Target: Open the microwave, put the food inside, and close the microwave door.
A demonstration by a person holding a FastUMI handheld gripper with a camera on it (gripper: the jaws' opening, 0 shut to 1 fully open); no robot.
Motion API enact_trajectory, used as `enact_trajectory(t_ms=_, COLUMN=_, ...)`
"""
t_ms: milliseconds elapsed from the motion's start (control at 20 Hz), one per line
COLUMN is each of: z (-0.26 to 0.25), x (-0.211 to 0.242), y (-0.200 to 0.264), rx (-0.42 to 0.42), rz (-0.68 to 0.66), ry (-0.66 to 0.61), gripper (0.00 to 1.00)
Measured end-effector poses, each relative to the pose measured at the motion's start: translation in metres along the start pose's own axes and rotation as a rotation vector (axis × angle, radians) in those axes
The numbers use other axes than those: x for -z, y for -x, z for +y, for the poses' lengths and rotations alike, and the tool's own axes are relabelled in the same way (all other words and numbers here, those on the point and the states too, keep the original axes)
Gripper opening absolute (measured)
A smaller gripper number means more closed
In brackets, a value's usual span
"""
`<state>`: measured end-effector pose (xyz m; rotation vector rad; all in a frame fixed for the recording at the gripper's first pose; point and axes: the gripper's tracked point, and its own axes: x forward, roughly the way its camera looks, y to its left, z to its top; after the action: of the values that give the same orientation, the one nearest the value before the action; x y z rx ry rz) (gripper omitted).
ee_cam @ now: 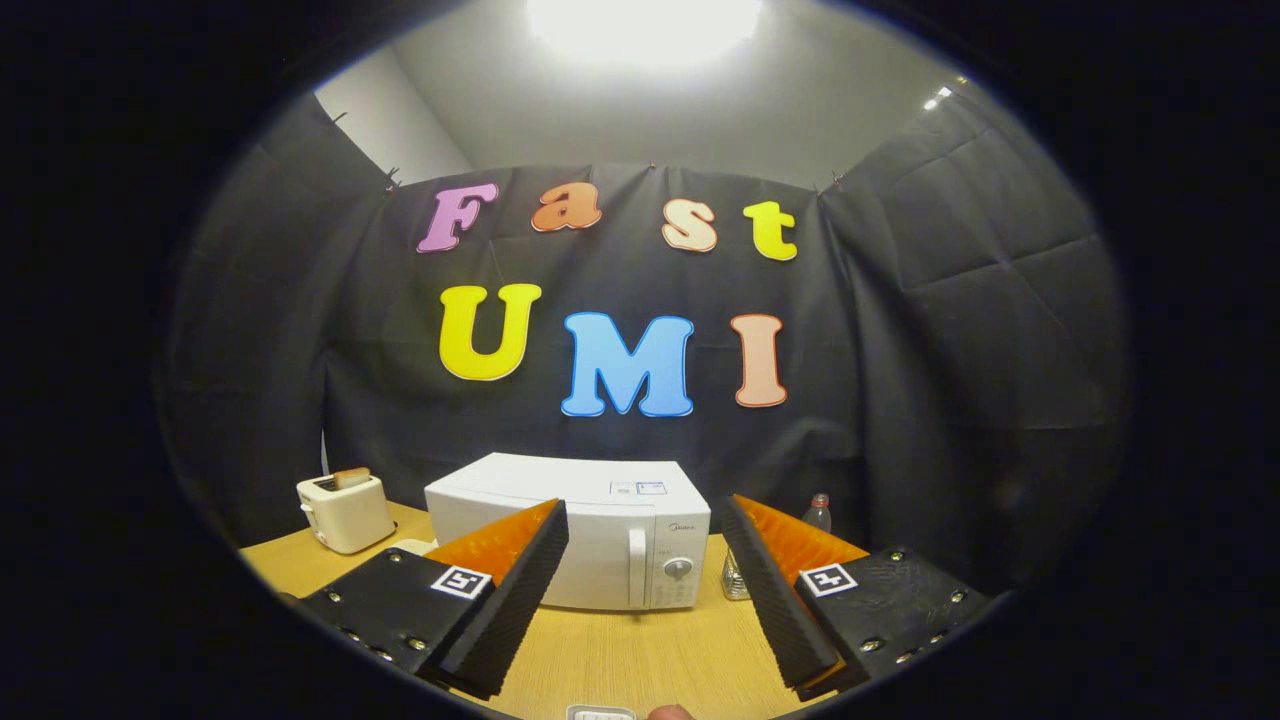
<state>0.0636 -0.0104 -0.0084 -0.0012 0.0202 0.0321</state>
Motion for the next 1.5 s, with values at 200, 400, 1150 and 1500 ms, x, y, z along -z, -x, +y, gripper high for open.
enact_trajectory(t_ms=200, z=-0.012, x=0.005, y=-0.037, rx=-0.011, rz=0.011, ry=-0.028, gripper=0.96)
enact_trajectory(t_ms=400, z=-0.017, x=0.023, y=-0.071, rx=-0.034, rz=0.038, ry=-0.038, gripper=0.96)
enact_trajectory(t_ms=1150, z=0.002, x=0.148, y=-0.176, rx=-0.134, rz=0.293, ry=-0.023, gripper=0.97)
enact_trajectory(t_ms=1500, z=0.014, x=0.198, y=-0.198, rx=-0.144, rz=0.401, ry=-0.002, gripper=0.67)
